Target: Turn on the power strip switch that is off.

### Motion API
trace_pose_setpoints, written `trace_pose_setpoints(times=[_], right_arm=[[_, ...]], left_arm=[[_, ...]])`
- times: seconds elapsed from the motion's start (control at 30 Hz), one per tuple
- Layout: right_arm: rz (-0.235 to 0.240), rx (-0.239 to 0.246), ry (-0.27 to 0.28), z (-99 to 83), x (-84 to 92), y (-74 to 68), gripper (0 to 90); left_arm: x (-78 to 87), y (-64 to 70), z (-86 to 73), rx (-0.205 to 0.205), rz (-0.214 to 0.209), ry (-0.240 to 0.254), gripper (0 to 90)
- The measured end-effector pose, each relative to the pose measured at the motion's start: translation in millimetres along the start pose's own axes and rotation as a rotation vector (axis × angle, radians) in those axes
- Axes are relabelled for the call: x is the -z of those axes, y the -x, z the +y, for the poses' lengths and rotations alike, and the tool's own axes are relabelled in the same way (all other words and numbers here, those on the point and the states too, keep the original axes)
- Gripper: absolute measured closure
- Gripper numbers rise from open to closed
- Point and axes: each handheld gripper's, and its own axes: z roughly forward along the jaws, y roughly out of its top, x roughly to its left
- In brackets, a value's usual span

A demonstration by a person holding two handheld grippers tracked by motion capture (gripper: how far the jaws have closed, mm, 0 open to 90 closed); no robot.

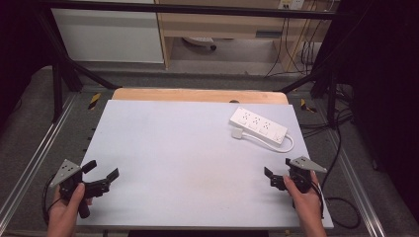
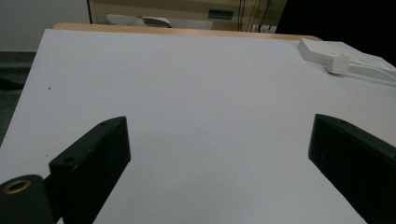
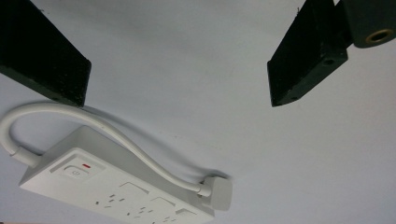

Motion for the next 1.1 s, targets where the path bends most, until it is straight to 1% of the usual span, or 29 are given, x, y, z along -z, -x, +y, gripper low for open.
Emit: trace_pose_setpoints(times=[0.03, 0.13, 0.3, 0.57, 0.73, 0.83, 1.1], right_arm=[[0.001, 0.013, 0.001, 0.7, -0.1, -1.8, 6.1], [0.003, 0.011, -0.003, 1.4, 0.6, -2.9, 6.0], [0.005, 0.001, 0.008, 2.4, 4.4, -0.4, 6.4], [0.004, -0.007, 0.042, 6.6, 9.5, -0.4, 4.3], [-0.001, -0.003, 0.053, 7.5, 10.4, -0.1, 4.5], [0.004, -0.002, 0.055, 7.5, 11.5, 0.0, 4.5], [0.011, 0.000, 0.076, 11.2, 14.6, -4.7, 3.1]], left_arm=[[-0.2, 0.1, 0.3, -0.004, -0.003, 0.000, 5.6], [-0.6, 1.1, 1.0, -0.011, -0.009, 0.002, 5.7], [0.6, 2.4, 1.3, -0.014, -0.017, 0.007, 5.6], [-1.2, 3.4, 1.4, -0.014, -0.024, 0.007, 5.5], [-0.6, 3.7, 1.1, -0.015, -0.022, 0.008, 5.5], [-1.8, 3.8, 0.9, -0.015, -0.024, -0.001, 5.6], [-0.9, 3.4, 0.9, -0.010, -0.027, 0.004, 5.6]])
